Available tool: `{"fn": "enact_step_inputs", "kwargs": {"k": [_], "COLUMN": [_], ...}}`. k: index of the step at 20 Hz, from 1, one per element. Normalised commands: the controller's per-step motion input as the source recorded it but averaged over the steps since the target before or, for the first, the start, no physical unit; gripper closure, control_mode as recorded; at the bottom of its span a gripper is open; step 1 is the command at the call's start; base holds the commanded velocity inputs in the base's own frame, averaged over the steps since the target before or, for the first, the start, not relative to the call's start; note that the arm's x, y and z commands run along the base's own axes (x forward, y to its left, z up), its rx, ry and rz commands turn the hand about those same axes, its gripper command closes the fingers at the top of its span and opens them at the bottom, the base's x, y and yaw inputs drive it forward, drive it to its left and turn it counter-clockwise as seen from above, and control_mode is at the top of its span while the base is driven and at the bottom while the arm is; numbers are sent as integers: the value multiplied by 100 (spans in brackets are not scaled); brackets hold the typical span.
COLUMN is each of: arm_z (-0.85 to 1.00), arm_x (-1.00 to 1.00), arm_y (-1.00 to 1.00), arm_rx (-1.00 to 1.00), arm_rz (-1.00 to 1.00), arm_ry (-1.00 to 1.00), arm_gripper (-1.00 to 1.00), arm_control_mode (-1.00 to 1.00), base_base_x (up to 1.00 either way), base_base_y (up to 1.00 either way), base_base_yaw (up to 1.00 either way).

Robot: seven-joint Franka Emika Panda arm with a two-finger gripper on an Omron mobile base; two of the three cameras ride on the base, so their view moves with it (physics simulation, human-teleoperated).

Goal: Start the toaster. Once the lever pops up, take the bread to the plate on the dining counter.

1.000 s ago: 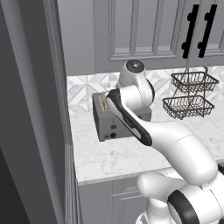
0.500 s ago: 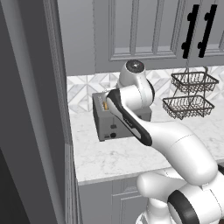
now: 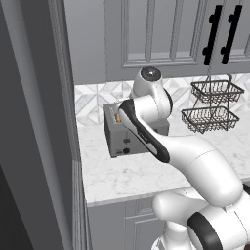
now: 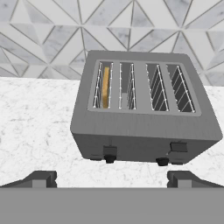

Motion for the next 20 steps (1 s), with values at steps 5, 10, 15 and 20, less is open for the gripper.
{"fn": "enact_step_inputs", "kwargs": {"k": [5,10,15,20], "arm_z": [0,0,0,0], "arm_x": [0,0,0,0], "arm_y": [0,0,0,0], "arm_rx": [0,0,0,0], "arm_rz": [0,0,0,0], "arm_ry": [0,0,0,0], "arm_gripper": [-100,-100,-100,-100], "arm_control_mode": [-100,-100,-100,-100], "base_base_x": [0,0,0,0], "base_base_y": [0,0,0,0], "base_base_yaw": [0,0,0,0]}}
